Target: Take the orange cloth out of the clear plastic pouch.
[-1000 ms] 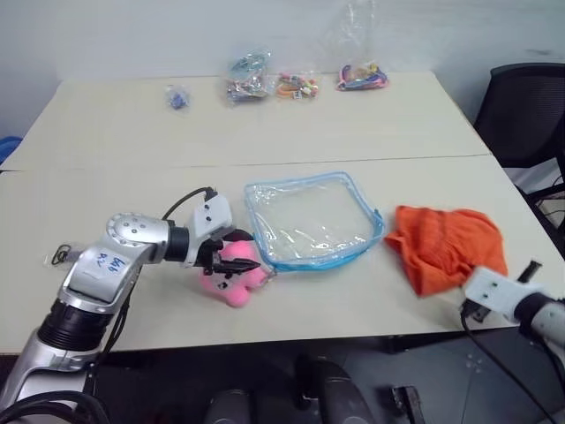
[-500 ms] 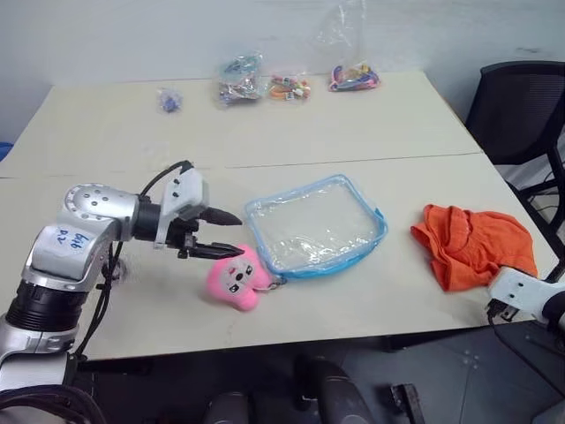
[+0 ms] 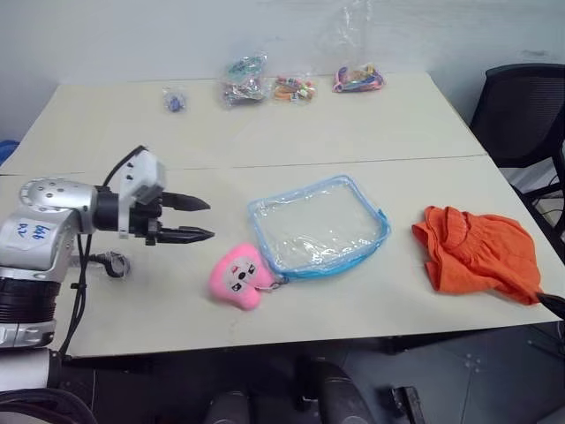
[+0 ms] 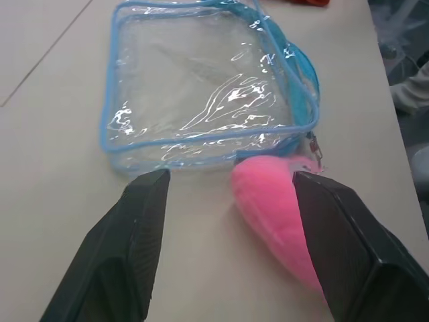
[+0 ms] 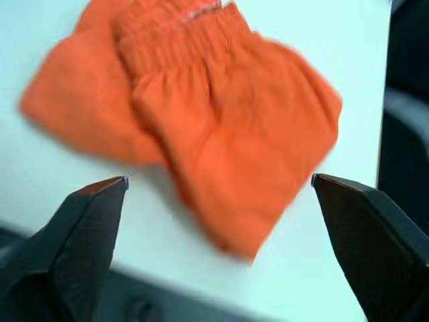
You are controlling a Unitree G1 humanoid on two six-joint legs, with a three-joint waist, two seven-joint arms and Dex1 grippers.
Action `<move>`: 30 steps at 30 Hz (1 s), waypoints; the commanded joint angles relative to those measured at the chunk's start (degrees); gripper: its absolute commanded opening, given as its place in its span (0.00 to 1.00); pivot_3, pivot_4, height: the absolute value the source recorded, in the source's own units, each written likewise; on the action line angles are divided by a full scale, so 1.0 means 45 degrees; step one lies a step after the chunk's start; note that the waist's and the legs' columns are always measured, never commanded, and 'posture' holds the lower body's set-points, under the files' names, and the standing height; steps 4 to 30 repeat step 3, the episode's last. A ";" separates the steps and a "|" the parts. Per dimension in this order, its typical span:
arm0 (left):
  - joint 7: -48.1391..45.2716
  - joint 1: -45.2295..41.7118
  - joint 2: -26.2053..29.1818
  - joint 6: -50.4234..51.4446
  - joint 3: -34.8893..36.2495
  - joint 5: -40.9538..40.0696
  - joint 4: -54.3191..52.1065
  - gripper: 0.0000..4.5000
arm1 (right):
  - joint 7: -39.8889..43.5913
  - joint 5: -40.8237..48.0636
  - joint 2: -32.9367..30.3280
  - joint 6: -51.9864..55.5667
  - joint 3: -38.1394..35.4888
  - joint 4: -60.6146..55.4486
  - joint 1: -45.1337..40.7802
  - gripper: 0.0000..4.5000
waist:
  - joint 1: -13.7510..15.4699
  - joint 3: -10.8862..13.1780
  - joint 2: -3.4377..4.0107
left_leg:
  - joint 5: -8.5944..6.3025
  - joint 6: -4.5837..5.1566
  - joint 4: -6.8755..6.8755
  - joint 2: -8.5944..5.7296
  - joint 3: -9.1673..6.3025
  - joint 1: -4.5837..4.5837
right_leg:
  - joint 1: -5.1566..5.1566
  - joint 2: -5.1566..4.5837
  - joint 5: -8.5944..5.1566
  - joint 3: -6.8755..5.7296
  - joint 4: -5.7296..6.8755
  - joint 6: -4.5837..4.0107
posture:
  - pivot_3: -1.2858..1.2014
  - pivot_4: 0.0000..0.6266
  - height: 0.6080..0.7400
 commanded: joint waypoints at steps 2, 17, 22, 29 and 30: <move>-0.0521 -0.0618 0.0224 -0.0171 0.0443 -0.0263 0.0589 0.69 | 0.0732 0.0732 -0.0356 0.2370 -0.2280 0.0684 0.0451 0.98 | -0.0014 0.0000 -0.0002 | -0.0008 0.0016 0.0001 -0.0002 0.0003 0.0000 | 0.0010 -0.0001 0.0004 0.0000 -0.0020 0.0007 | 0.52 0.24 1.00; -0.0638 -0.0720 0.0217 -0.0195 0.0362 -0.0230 0.0673 0.69 | 0.0792 0.0720 -0.0325 0.2580 -0.2483 0.0835 0.0500 0.98 | -0.0014 0.0000 -0.0002 | -0.0012 0.0022 0.0001 -0.0005 0.0006 0.0000 | 0.0011 -0.0002 0.0005 0.0001 -0.0026 0.0009 | 0.52 0.24 1.00; -0.0638 -0.0720 0.0217 -0.0195 0.0362 -0.0230 0.0673 0.69 | 0.0792 0.0720 -0.0325 0.2580 -0.2483 0.0835 0.0500 0.98 | -0.0014 0.0000 -0.0002 | -0.0012 0.0022 0.0001 -0.0005 0.0006 0.0000 | 0.0011 -0.0002 0.0005 0.0001 -0.0026 0.0009 | 0.52 0.24 1.00; -0.0638 -0.0720 0.0217 -0.0195 0.0362 -0.0230 0.0673 0.69 | 0.0792 0.0720 -0.0325 0.2580 -0.2483 0.0835 0.0500 0.98 | -0.0014 0.0000 -0.0002 | -0.0012 0.0022 0.0001 -0.0005 0.0006 0.0000 | 0.0011 -0.0002 0.0005 0.0001 -0.0026 0.0009 | 0.52 0.24 1.00; -0.0638 -0.0720 0.0217 -0.0195 0.0362 -0.0230 0.0673 0.69 | 0.0792 0.0720 -0.0325 0.2580 -0.2483 0.0835 0.0500 0.98 | -0.0014 0.0000 -0.0002 | -0.0012 0.0022 0.0001 -0.0005 0.0006 0.0000 | 0.0011 -0.0002 0.0005 0.0001 -0.0026 0.0009 | 0.52 0.24 1.00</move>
